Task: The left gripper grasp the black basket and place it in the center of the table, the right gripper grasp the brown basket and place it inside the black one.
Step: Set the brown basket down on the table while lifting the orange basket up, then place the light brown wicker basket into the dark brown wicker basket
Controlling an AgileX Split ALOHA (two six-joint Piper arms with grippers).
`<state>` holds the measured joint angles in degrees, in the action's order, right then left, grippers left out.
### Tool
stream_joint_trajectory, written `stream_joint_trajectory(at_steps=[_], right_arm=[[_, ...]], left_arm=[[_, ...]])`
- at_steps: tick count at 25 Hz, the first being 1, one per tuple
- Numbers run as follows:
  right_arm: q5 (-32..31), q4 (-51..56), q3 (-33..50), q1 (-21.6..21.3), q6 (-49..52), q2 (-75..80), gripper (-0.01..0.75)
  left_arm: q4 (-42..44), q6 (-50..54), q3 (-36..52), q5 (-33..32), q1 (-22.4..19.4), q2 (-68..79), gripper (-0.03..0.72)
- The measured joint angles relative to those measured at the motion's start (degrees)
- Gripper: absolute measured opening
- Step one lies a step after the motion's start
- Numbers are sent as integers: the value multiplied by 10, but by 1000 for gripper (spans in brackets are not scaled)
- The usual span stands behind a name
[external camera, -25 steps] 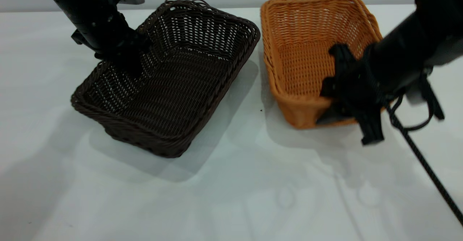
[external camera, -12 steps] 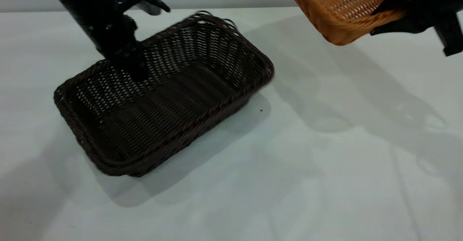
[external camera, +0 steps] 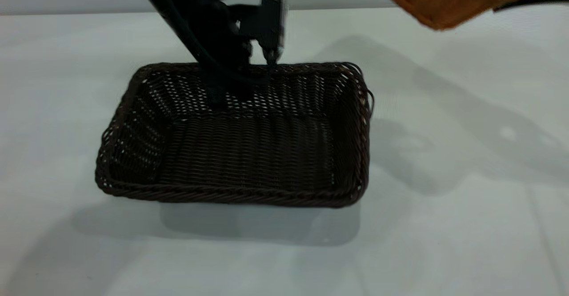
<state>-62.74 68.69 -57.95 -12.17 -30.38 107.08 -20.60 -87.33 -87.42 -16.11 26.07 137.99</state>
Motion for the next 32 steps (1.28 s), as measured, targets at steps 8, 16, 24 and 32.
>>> stream_joint_trajectory(at_steps=[8,16,24,32], right_arm=[[-13,-7,-31,0,3,0,103],[-13,-17,-32,0,3,0,103],[44,-48,-33,0,21,0,103],[71,-95,-34,20,50,14,103]], left_arm=[[9,24,0,10,5,2,94],[5,46,0,36,5,-7,335],[6,50,0,-118,5,-133,407],[11,78,0,-326,-29,-344,344]])
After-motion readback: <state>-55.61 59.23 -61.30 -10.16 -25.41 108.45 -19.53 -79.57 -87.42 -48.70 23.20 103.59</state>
